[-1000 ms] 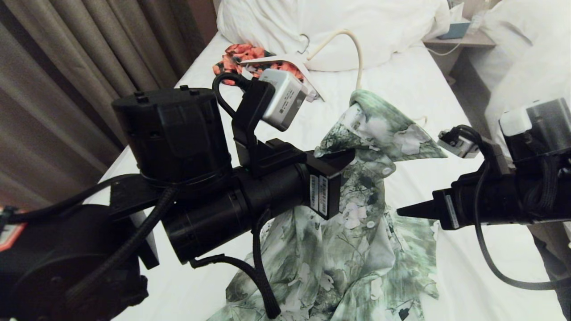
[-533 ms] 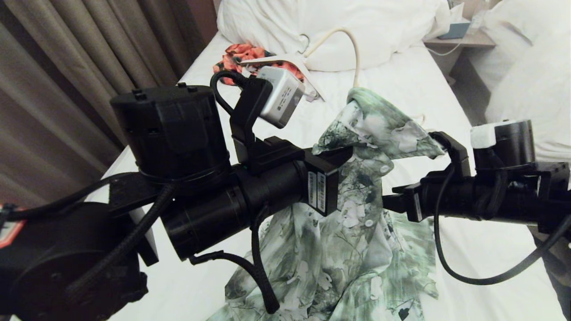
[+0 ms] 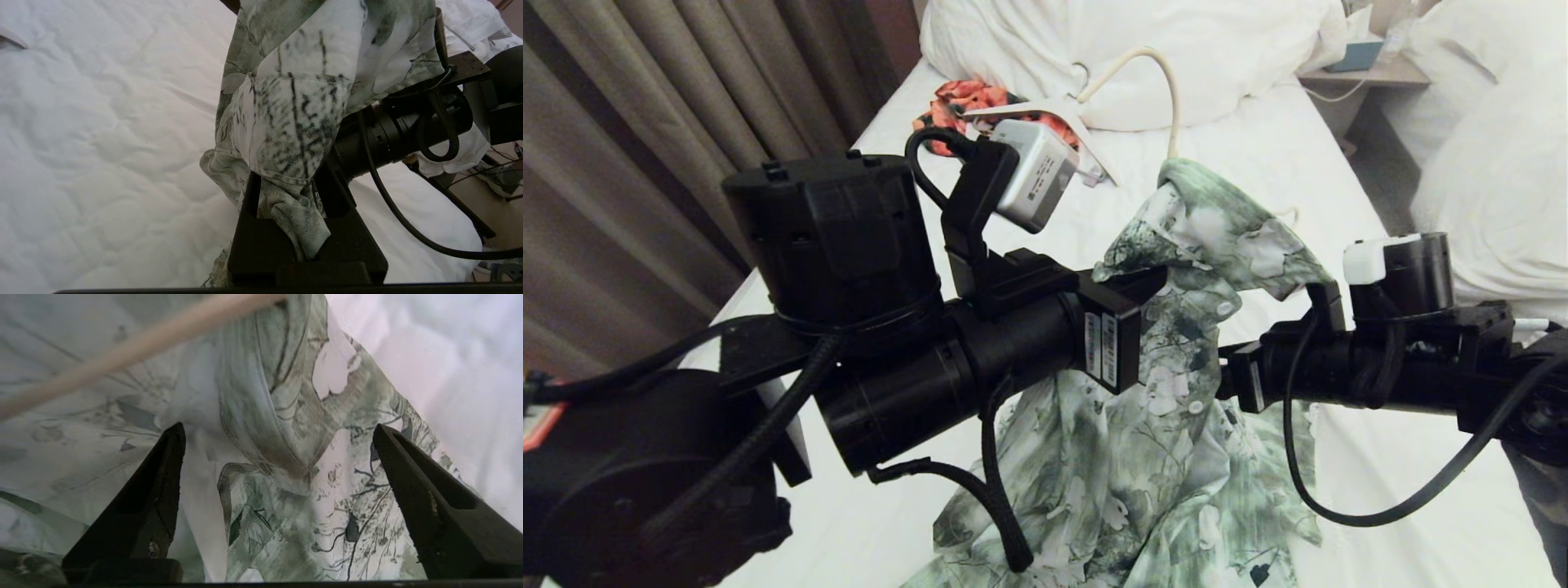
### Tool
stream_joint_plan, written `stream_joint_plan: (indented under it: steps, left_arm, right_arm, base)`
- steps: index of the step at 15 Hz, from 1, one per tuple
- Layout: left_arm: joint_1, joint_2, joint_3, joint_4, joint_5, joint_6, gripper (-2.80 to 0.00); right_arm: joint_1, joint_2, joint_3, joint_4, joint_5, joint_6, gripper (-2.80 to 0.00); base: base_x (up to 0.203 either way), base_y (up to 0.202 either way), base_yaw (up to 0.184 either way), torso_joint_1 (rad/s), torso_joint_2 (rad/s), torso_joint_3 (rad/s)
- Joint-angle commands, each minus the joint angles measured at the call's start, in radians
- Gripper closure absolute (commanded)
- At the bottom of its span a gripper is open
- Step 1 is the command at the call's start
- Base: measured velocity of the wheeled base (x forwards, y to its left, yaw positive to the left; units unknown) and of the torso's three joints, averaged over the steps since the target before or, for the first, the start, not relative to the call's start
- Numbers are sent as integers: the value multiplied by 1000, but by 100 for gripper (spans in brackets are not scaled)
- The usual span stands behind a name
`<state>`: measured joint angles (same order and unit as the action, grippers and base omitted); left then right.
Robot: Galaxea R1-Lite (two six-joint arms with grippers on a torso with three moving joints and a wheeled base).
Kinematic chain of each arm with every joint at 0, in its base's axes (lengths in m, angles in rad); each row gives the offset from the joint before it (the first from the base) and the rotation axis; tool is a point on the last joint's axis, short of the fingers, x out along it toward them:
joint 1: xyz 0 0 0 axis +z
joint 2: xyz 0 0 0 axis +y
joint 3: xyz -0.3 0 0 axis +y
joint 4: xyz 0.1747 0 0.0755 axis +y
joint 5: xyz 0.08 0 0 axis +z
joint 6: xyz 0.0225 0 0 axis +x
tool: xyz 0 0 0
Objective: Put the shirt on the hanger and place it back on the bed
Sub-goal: Hook the other side of the shirt onto the hanger
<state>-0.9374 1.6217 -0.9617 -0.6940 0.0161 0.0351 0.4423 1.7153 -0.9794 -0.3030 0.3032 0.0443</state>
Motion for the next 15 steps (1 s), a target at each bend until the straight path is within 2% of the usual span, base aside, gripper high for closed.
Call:
stream_joint_plan:
  steps: [1,2,4,10,13,15]
  left_arm:
    - [0,-2,0,-5,1,0,0]
    - [0,-5,0,-4,1,0,0]
    - [0,-6,0,-5,1,0,0]
    - [0,-5,1,-5,1,0,0]
    - [30,0,-9,-3,0,0,0]
    - [40,3,-16,1,-1,0,0]
  right_arm:
    - [10,9,1,-2,11,14,-280]
    - [14,9,-1,-3,31,58,0]
    - [15,9,-7,-4,63,108,0]
    - [5,-22,-11,-2,57,107,0]
    - [-38,-61,11,8,55,106,0]
    - [-102,-80,17,8,55,106,0]
  base:
    - [0,0,0,0,0,0]
    - [0,0,0,0,0,0]
    - [0,0,0,0,0,0]
    - [0,0,0,0,0,0]
    - [0,0,0,0,0,0]
    - [0,0,0,0,0,0]
